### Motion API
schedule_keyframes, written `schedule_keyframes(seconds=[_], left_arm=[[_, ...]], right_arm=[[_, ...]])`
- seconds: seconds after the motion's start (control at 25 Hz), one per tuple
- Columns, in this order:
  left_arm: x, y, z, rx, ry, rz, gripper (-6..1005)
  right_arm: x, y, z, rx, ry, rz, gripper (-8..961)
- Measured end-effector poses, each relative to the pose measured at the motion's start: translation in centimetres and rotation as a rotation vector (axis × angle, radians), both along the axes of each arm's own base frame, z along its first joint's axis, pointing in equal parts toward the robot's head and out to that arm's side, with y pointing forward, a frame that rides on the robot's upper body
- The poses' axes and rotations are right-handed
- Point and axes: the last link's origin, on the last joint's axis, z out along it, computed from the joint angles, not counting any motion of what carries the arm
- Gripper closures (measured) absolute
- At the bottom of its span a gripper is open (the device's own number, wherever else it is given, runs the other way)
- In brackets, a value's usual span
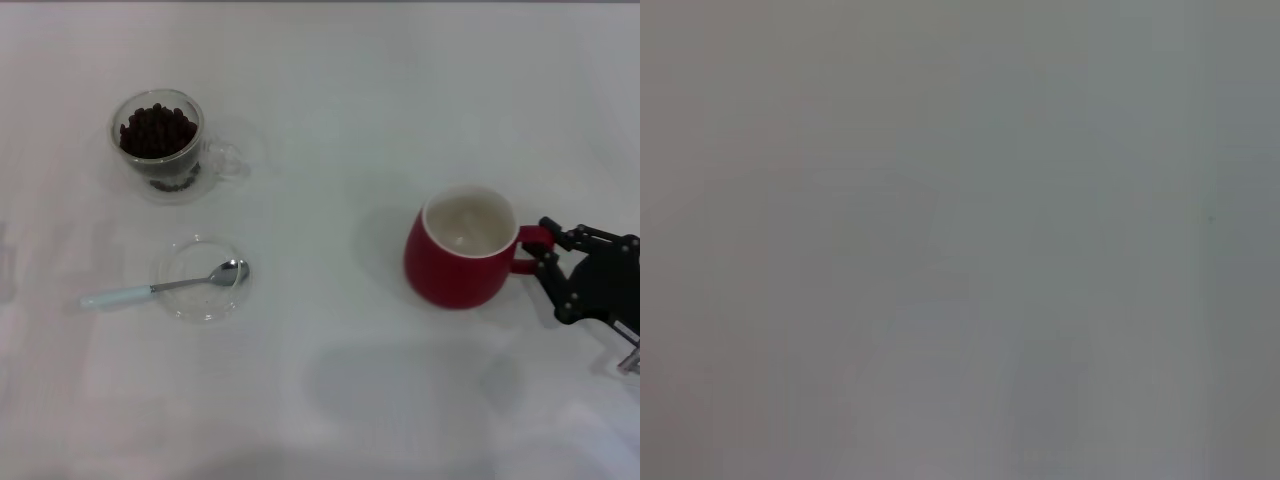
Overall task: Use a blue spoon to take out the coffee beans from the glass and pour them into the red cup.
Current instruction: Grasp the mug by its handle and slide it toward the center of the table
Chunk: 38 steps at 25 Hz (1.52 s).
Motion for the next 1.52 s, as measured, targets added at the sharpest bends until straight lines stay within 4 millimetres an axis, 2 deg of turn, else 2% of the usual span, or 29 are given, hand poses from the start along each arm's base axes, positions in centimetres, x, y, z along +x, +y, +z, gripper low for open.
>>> schedule_keyframes(seconds=[0.16,0.56,0.88,1.52], left_arm=[[0.1,0.0,-0.1,-0.002,0.000,-0.002,545],[0.1,0.0,-0.1,-0.003,-0.001,-0.005,544],[0.1,0.0,-0.1,-0.003,0.000,-0.006,545],[0.2,0.0,-0.2,-0.010,0.000,-0.008,546]], right_arm=[[-0.9,0.2,-0.7,-0.036,0.008,0.040,772],[-2.8,0.7,-2.8,-0.118,0.006,0.114,735],[-3.6,0.8,-3.5,-0.155,0.005,0.154,705],[-3.1,0.6,-3.1,-0.161,-0.013,0.161,641]])
